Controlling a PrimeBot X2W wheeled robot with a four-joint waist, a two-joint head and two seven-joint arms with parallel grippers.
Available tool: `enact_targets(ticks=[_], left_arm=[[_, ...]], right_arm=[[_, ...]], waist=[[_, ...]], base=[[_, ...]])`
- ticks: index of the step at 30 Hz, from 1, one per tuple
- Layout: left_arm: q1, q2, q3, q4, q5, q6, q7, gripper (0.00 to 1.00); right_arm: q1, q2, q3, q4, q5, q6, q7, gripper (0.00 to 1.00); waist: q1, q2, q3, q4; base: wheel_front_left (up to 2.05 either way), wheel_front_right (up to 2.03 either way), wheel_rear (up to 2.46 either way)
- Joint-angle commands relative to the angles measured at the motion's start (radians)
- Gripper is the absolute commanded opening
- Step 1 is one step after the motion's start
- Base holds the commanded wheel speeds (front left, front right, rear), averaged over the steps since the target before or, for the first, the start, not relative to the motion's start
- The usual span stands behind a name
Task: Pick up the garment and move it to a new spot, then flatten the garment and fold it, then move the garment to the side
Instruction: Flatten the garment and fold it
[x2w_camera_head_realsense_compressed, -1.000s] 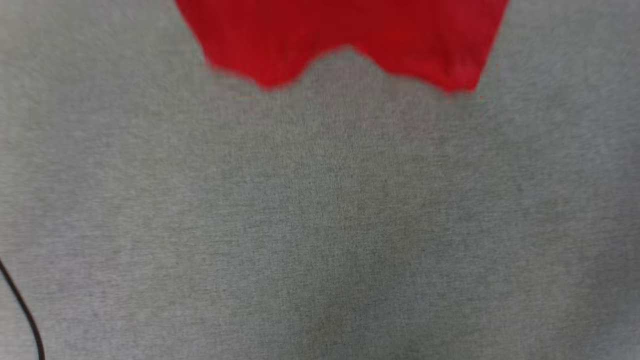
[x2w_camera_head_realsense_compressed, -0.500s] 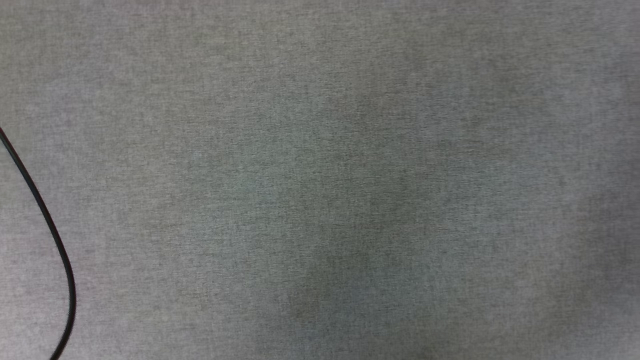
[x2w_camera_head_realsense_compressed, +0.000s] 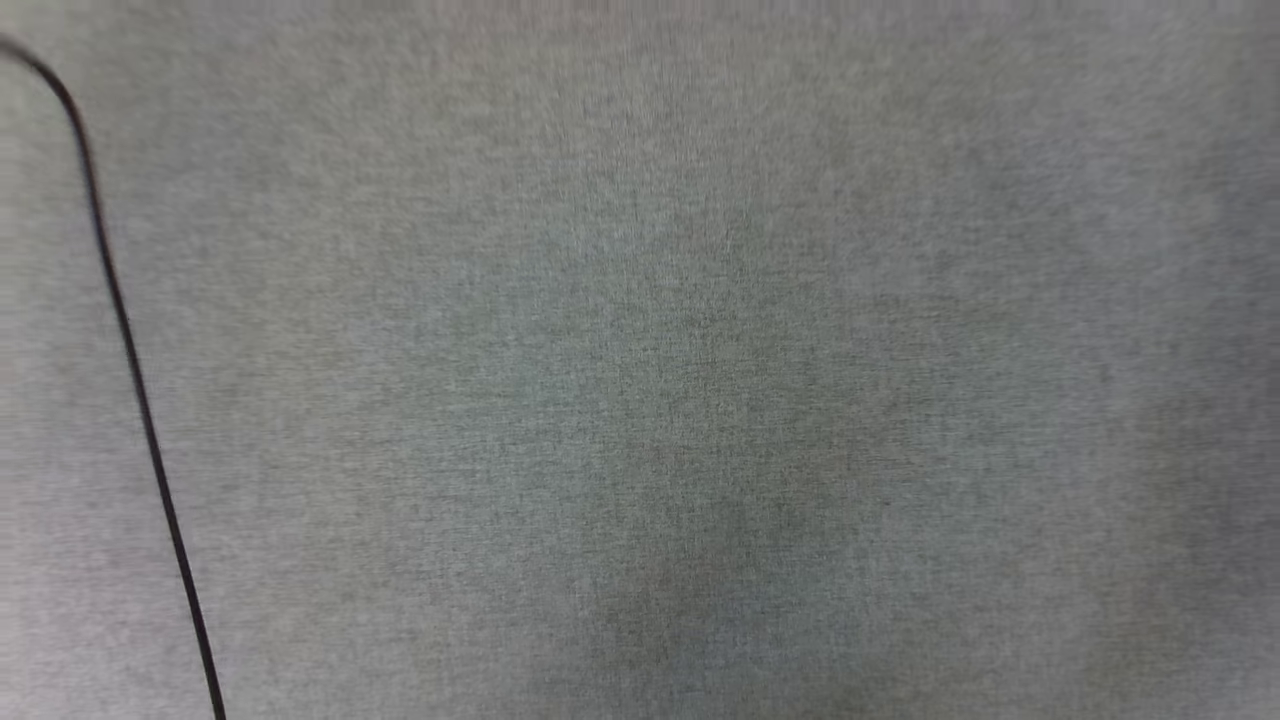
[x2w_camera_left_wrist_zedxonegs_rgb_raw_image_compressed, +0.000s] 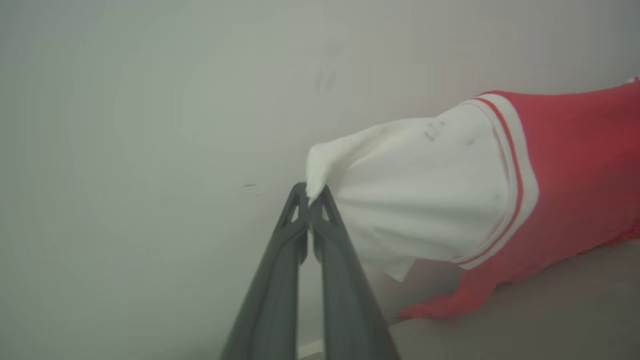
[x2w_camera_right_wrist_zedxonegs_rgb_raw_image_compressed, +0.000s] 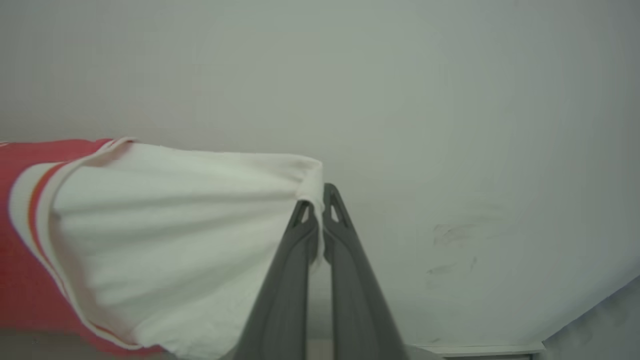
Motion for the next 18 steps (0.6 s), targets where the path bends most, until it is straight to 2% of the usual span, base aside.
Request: enact_targets(ticks=[1,6,10,18], left_arm=[[0.038,0.005,-0.003,-0.004,-0.008,0.002,-0.011,0.00],[0.234,0.006,-0.021,-0.027,-0.043,0.004,-0.035,0.00],[0.410,-0.003,-0.030,-0.062,-0.079,0.021,-0.044,0.00],[0.778,-0.005,-0.074,-0.211,-0.127,0.092,-0.021,0.00]], right_arm=[[0.029,0.000,0.007,0.009,0.015,-0.002,-0.007,0.00],[0.160,-0.008,0.059,0.043,0.083,-0.002,-0.024,0.00],[0.285,-0.019,0.108,0.064,0.163,-0.002,-0.021,0.00],[0.570,-0.048,0.256,0.008,0.389,-0.002,0.023,0.00]], waist=[[-0.0001,0.0000,-0.033,0.001],[-0.0001,0.0000,-0.120,0.001],[-0.0001,0.0000,-0.202,0.003],[-0.0001,0.0000,-0.340,0.002]], base=[[0.00,0.00,0.00],[0.00,0.00,0.00],[0.00,0.00,0.00],[0.00,0.00,0.00]])
